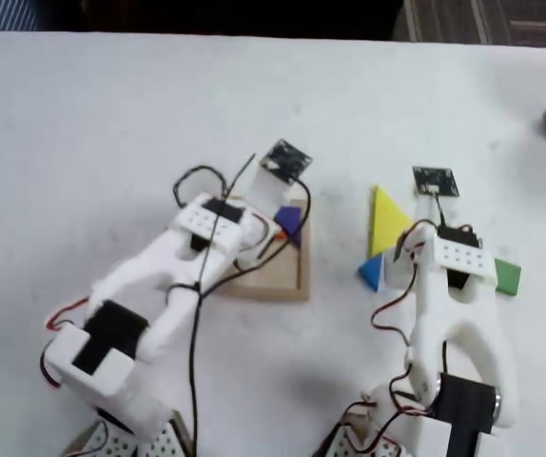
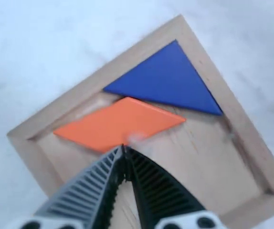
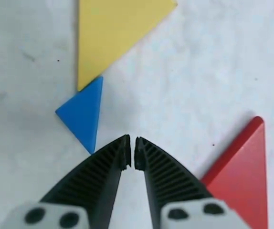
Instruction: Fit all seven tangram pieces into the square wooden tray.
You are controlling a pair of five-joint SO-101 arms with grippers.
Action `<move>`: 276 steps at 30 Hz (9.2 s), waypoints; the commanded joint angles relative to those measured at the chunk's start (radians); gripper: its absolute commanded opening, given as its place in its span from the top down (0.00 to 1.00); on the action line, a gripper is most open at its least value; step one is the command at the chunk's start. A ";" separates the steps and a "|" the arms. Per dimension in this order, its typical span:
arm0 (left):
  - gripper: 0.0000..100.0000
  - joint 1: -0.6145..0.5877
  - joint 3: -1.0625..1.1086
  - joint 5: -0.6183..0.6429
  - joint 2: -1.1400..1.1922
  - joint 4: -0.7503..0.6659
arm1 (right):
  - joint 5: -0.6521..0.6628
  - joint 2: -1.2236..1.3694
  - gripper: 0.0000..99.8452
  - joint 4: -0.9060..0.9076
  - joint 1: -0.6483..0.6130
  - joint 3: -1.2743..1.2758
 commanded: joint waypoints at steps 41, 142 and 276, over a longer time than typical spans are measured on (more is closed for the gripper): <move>0.98 -0.005 -0.018 0.006 0.004 -0.175 | 0.015 -0.038 0.98 -0.027 0.008 -0.005; 0.98 -0.277 0.342 0.008 -0.507 -0.206 | 0.008 -0.038 0.98 -0.081 0.001 -0.023; 0.97 -0.463 0.436 0.002 -0.507 -0.238 | -0.084 0.268 0.79 0.047 -0.266 -0.198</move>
